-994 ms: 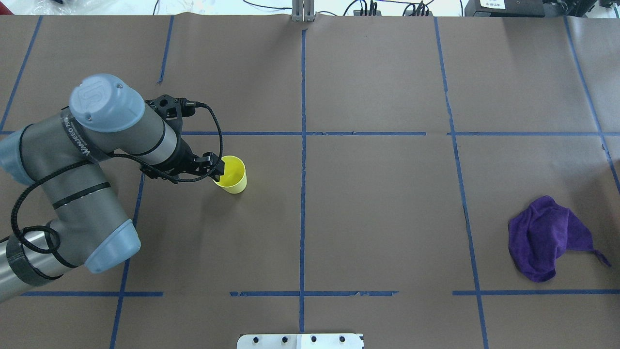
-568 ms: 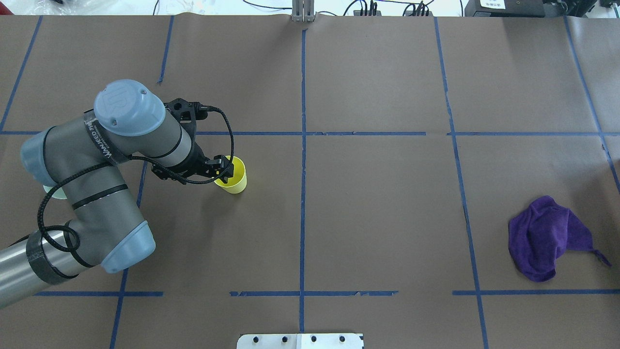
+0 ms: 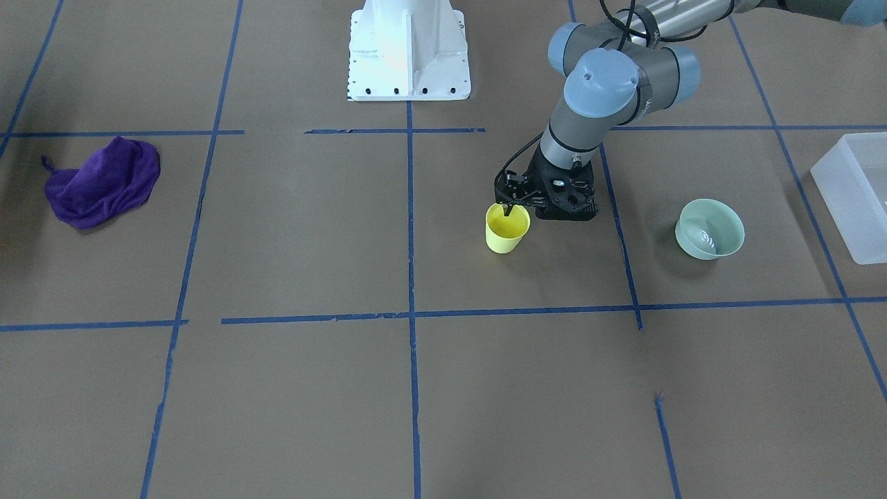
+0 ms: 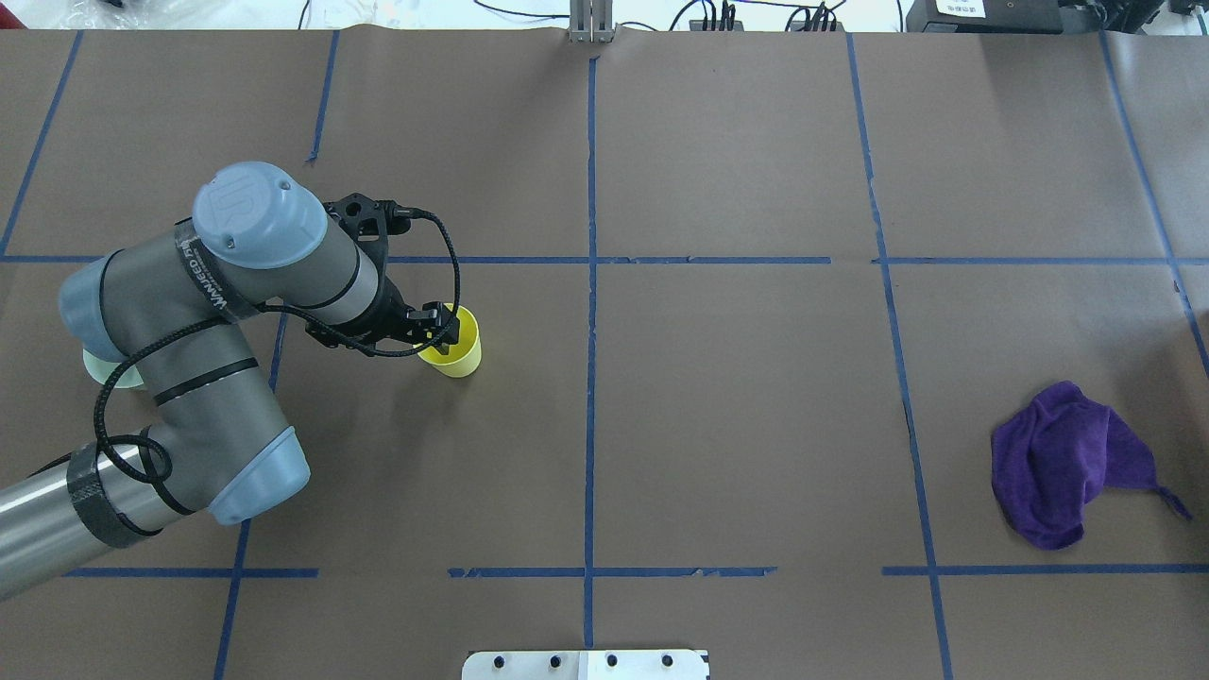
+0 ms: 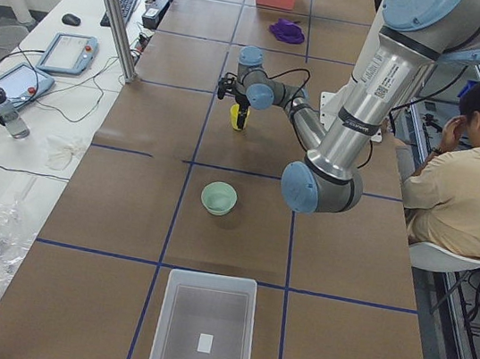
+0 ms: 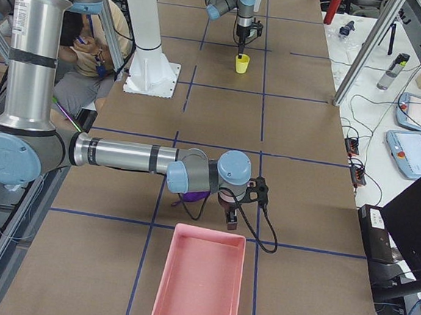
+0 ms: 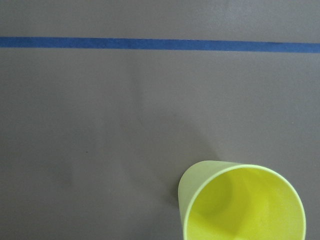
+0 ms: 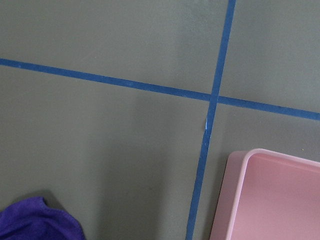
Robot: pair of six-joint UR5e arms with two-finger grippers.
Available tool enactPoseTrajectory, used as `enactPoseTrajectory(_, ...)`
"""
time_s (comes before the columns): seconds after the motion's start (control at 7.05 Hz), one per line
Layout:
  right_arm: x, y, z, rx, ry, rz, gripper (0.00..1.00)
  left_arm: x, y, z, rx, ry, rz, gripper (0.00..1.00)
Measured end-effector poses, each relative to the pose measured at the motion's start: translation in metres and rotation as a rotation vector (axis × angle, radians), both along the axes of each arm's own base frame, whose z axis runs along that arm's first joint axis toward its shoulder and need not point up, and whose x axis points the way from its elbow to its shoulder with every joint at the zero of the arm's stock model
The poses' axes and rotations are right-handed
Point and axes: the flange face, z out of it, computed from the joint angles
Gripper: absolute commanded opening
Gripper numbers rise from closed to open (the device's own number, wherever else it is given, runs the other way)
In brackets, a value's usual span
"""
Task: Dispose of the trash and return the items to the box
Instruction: 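Close the left gripper on the yellow cup rim, then lift the yellow cup with the left gripper and drop it into the clear bin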
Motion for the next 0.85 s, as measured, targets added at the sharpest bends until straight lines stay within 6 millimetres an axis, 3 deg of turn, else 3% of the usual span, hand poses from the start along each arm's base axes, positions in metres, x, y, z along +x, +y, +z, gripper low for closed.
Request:
enactPoseTrajectory(0.14,0.0,0.0,0.001,-0.001,-0.001,0.0,1.0,0.003,-0.002,0.005,0.003,0.003,0.0,0.83)
enactPoseTrajectory(0.28,0.0,0.0,0.001,-0.002,-0.001,0.0,1.0,0.007,-0.005,0.011,0.008,0.011,0.001,0.62)
enactPoseTrajectory(0.43,0.0,0.0,0.002,-0.003,-0.001,-0.001,1.0,0.012,-0.007,0.016,0.013,0.02,0.002,0.04)
enactPoseTrajectory(0.85,-0.002,0.0,0.003,-0.004,-0.002,-0.007,1.0,0.015,-0.009,0.018,0.025,0.049,-0.002,0.0)
